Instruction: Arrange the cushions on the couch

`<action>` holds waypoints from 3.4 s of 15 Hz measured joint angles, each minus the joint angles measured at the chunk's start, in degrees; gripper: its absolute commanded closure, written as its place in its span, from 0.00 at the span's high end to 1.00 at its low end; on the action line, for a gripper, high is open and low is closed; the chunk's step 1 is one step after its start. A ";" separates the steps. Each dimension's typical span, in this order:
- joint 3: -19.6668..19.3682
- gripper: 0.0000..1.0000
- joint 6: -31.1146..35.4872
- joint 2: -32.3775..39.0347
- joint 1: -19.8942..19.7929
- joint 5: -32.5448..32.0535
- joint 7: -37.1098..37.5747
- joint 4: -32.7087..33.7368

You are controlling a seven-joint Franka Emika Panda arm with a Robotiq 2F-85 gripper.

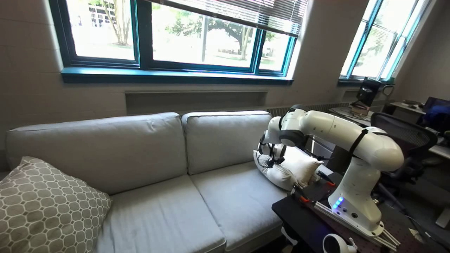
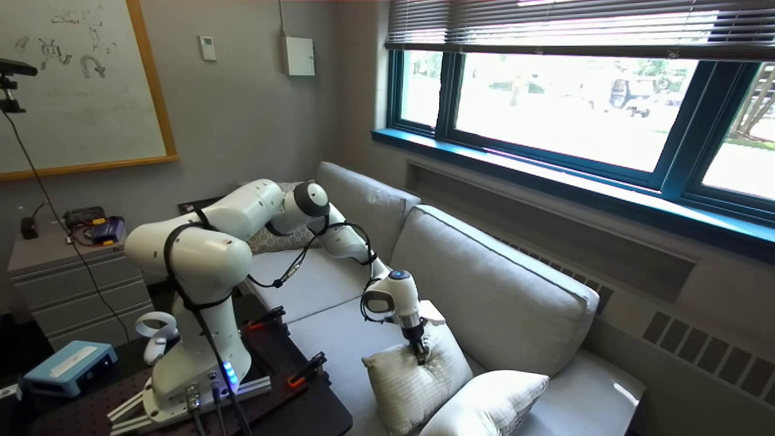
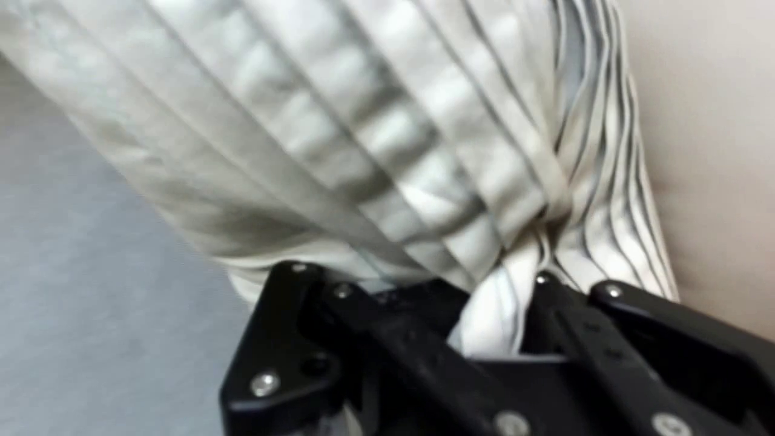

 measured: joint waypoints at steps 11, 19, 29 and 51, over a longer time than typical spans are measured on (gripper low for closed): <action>11.03 0.06 -10.41 -3.06 -6.21 -23.23 -1.12 26.73; 35.82 0.06 -10.19 -7.17 -32.45 -37.60 -25.10 27.33; 35.38 0.04 -7.49 -8.26 -54.57 -25.38 -37.19 15.89; 37.40 0.02 39.63 -6.93 -48.09 13.73 -39.67 17.42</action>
